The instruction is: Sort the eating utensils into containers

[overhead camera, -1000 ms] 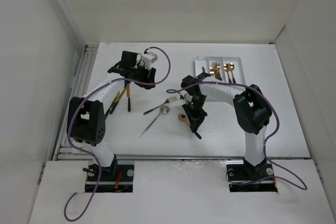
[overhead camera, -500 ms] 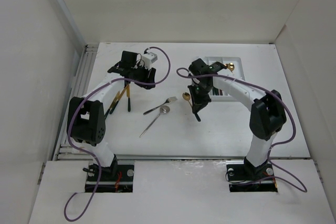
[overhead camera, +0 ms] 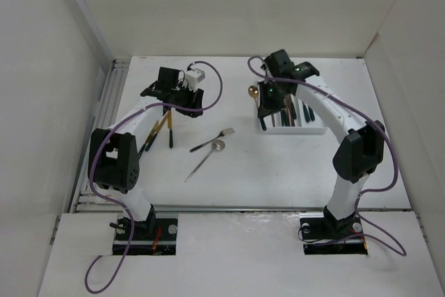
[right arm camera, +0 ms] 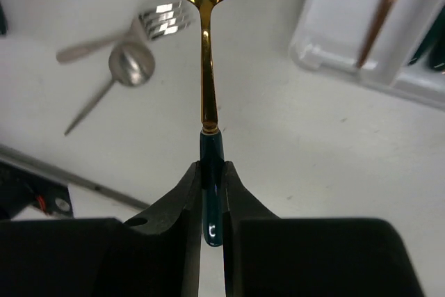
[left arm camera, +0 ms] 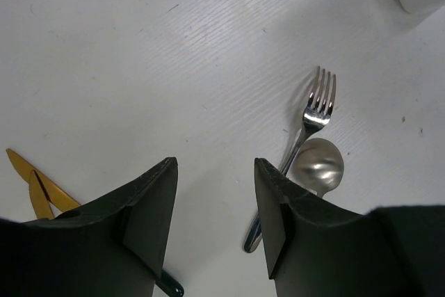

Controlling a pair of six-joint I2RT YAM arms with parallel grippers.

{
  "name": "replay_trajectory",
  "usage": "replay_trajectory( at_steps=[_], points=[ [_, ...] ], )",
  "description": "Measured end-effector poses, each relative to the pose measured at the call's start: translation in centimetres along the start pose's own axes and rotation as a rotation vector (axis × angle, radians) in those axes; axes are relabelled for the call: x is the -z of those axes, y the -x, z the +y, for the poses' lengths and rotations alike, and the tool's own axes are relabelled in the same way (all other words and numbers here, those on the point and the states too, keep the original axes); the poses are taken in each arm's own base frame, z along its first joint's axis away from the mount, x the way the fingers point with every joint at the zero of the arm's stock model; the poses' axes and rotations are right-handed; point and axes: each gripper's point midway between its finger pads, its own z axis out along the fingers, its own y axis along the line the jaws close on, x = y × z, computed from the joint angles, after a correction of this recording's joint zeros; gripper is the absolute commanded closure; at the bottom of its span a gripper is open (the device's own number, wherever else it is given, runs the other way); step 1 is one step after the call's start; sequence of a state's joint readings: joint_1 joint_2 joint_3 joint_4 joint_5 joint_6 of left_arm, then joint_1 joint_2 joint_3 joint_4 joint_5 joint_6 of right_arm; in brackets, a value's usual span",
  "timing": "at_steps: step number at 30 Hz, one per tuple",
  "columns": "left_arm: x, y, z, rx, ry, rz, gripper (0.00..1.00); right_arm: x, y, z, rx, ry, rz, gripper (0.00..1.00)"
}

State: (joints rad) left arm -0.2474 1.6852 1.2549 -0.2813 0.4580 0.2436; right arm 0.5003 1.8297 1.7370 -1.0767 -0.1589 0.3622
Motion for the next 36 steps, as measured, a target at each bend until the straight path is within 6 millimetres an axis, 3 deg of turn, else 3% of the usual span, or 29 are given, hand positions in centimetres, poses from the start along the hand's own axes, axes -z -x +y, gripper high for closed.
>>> replay_trajectory(
  at_steps=[3,7,11,15,22,27,31,36],
  points=[
    [0.2,-0.1,0.6,0.022,0.021,0.001,0.55,1.5,4.4,-2.9,-0.041,-0.037,-0.119,1.0],
    [0.6,-0.2,2.1,0.055,0.061,-0.002,0.55,1.8,8.4,-10.2,-0.112,-0.188,-0.217,1.0],
    [1.5,-0.1,3.6,0.095,0.1,-0.016,0.55,0.7,9.8,-18.3,-0.14,-0.403,-0.228,1.0],
    [2.5,0.1,4.9,0.133,0.133,-0.038,0.55,-1.2,9.6,-23.4,-0.127,-0.52,-0.175,1.0],
    [3.4,-0.1,6.7,0.174,0.169,-0.053,0.55,-2.1,10.3,-27.2,-0.082,-0.586,-0.178,0.98],
    [3.7,-0.2,7.4,0.187,0.18,-0.055,0.54,-2.4,10.3,-28.1,-0.067,-0.61,-0.181,0.88],
    [3.8,0.1,7.7,0.188,0.184,-0.06,0.54,-3.1,9.2,-28.6,-0.06,-0.628,-0.148,0.85],
    [3.5,0.3,7.9,0.188,0.184,-0.06,0.54,-3.7,7.8,-29.2,-0.056,-0.653,-0.106,0.74]
  ],
)
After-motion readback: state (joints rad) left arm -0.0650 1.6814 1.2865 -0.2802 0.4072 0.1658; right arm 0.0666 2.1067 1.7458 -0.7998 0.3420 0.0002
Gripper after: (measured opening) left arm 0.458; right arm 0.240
